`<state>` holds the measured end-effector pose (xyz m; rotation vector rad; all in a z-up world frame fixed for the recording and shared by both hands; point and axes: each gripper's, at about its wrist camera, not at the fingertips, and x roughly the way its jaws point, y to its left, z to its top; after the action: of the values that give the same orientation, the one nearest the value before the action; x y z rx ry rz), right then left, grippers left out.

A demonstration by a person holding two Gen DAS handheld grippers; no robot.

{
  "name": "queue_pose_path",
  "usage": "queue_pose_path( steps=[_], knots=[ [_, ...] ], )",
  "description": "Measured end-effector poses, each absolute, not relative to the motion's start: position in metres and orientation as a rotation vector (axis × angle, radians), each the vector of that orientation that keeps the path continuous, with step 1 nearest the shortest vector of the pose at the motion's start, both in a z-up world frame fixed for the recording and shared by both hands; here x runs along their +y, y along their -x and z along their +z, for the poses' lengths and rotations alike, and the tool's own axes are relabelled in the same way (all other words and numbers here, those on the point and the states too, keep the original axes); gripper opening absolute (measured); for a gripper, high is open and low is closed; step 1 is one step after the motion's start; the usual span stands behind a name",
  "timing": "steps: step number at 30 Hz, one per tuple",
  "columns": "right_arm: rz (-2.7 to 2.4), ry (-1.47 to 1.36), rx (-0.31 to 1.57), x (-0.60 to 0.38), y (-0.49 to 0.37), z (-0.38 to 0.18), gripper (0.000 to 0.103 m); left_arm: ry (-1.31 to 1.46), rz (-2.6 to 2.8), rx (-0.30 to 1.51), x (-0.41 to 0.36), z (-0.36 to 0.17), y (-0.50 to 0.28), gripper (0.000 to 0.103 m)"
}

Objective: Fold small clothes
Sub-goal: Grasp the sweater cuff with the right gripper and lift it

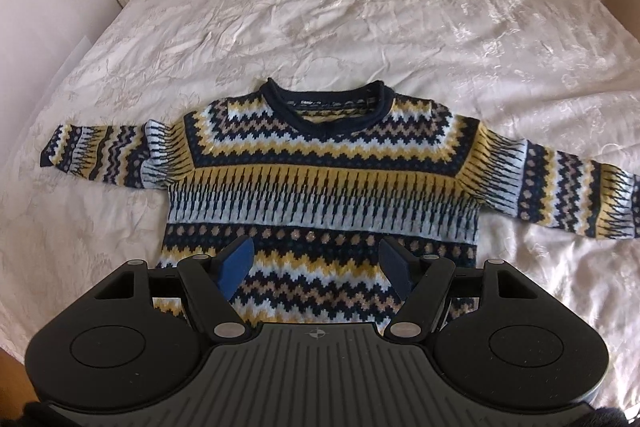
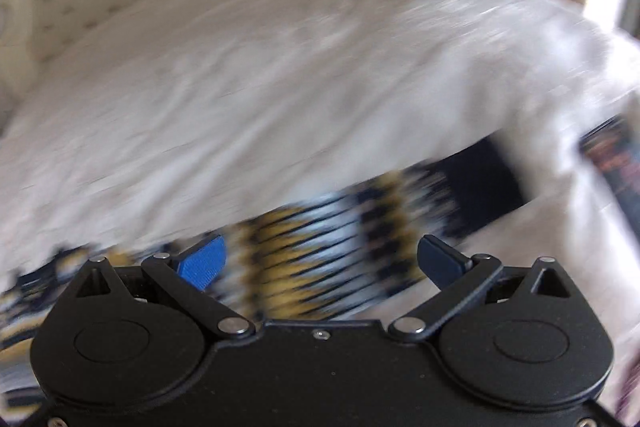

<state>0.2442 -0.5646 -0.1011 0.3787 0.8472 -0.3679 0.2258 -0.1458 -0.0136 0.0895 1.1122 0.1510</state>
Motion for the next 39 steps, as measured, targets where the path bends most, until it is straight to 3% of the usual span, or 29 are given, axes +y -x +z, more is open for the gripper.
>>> queue_pose_path(
  steps=[5, 6, 8, 10, 16, 18, 22, 23, 39],
  knots=[
    [-0.491, -0.384, 0.871, -0.619, -0.241, -0.118, 0.100, -0.086, 0.168, 1.138, -0.147, -0.021, -0.236, 0.068],
    [-0.505, -0.401, 0.879, -0.628, -0.240, -0.123, 0.097, -0.091, 0.168, 1.139, -0.148, -0.022, -0.237, 0.068],
    [-0.524, -0.429, 0.894, -0.644, -0.236, -0.130, 0.081, -0.102, 0.166, 1.142, -0.152, -0.023, -0.240, 0.068],
    [-0.526, -0.472, 0.913, -0.654, -0.235, -0.141, 0.077, -0.112, 0.160, 1.148, -0.156, -0.025, -0.243, 0.068],
    [-0.499, -0.549, 0.895, -0.674, -0.240, -0.158, 0.077, -0.151, 0.142, 1.155, -0.167, -0.028, -0.249, 0.068],
    [-0.486, -0.574, 0.876, -0.676, -0.240, -0.159, 0.067, -0.157, 0.142, 1.152, -0.168, -0.027, -0.250, 0.068],
    [-0.470, -0.619, 0.887, -0.681, -0.244, -0.161, 0.028, -0.149, 0.142, 1.154, -0.168, -0.028, -0.249, 0.068],
    [-0.459, -0.630, 0.882, -0.680, -0.245, -0.160, 0.023, -0.149, 0.140, 1.157, -0.169, -0.028, -0.249, 0.068],
    [-0.080, -0.504, 0.737, -0.537, -0.293, -0.057, 0.022, -0.129, 0.096, 1.114, -0.133, -0.025, -0.229, 0.068]
  ],
)
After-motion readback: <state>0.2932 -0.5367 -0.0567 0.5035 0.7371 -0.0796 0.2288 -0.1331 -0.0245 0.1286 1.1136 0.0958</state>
